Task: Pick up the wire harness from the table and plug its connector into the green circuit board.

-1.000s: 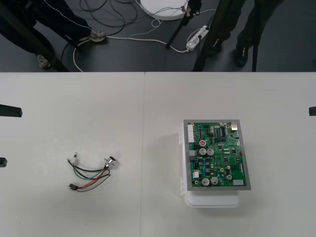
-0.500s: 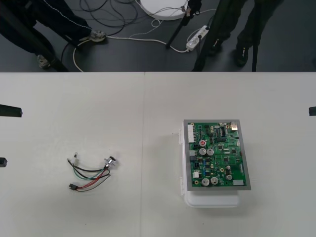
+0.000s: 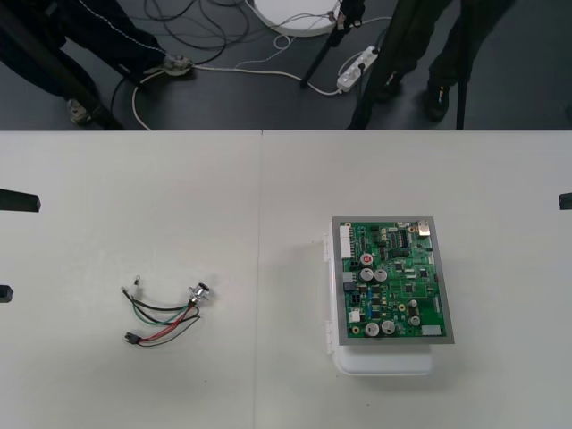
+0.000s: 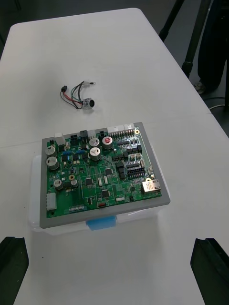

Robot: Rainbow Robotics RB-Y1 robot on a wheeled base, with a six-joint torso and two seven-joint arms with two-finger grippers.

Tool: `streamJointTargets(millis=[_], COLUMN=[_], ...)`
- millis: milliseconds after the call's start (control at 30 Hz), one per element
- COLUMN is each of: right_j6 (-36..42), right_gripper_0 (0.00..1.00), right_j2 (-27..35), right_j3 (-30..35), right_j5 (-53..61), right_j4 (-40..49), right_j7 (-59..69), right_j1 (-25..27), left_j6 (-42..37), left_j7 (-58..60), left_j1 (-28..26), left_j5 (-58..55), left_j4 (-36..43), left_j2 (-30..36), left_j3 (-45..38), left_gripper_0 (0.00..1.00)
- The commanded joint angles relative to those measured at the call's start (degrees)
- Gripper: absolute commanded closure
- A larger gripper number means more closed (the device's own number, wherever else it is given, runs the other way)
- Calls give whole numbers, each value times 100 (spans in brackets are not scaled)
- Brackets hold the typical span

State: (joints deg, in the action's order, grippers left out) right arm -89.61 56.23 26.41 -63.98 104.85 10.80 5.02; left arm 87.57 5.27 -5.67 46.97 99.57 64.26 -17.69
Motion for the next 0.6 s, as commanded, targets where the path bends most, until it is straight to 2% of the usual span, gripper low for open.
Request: streamJointTargets(millis=[33, 333, 400, 600], right_j6=[-39, -39, -39, -39], right_gripper_0=[0, 0, 0, 0], right_j2=[231, 231, 231, 231], right_j3=[110, 110, 110, 110], right_j5=[87, 87, 87, 87], right_j4=[0, 0, 0, 0], right_j7=[-131, -131, -131, -131], right_j1=[87, 87, 87, 87], left_j6=[243, 243, 243, 243], left_j7=[-18, -18, -18, -62], left_j1=[-13, -13, -189, -145], left_j5=[23, 23, 93, 84], left_j4=[124, 124, 19, 1], left_j2=[122, 122, -89, 25], left_j3=[-174, -174, 19, 55], left_gripper_0=[0, 0, 0, 0])
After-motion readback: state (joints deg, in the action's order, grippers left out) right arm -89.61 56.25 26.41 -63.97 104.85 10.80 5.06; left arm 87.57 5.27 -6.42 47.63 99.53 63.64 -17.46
